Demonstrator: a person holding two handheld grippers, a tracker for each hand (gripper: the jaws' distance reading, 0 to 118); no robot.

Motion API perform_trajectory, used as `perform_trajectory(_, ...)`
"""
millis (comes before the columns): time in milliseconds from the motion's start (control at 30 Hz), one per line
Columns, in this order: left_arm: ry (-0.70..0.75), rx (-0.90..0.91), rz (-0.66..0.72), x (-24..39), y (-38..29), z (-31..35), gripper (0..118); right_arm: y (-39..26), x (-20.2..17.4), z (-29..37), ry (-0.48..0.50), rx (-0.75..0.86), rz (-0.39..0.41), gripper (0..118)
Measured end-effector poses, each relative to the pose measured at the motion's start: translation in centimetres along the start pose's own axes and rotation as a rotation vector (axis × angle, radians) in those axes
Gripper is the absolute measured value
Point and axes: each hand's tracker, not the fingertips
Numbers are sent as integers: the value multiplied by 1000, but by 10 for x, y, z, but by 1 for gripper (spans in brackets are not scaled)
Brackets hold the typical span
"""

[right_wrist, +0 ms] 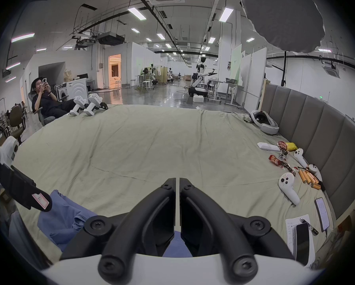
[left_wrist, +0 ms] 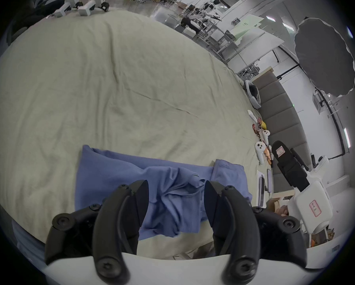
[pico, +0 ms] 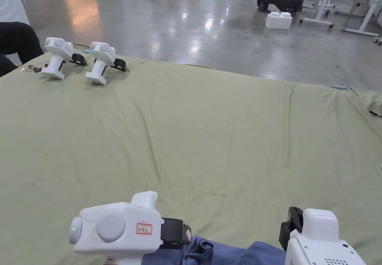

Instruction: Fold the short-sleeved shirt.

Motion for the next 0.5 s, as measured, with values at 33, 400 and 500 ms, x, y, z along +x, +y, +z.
perform_trajectory(33, 24, -2, -15, -1, -2, -3, 59, -1, 0, 0, 2, -4, -1, 5)
perform_trajectory(400, 131, -215, -209, 15, -46, -75, 25, -12, 7, -3, -8, -41, -18, 5)
perform_trajectory(500, -3, -185, -154, 19, -46, -72, 25, -15, 9, -4, -11, -48, -24, 5)
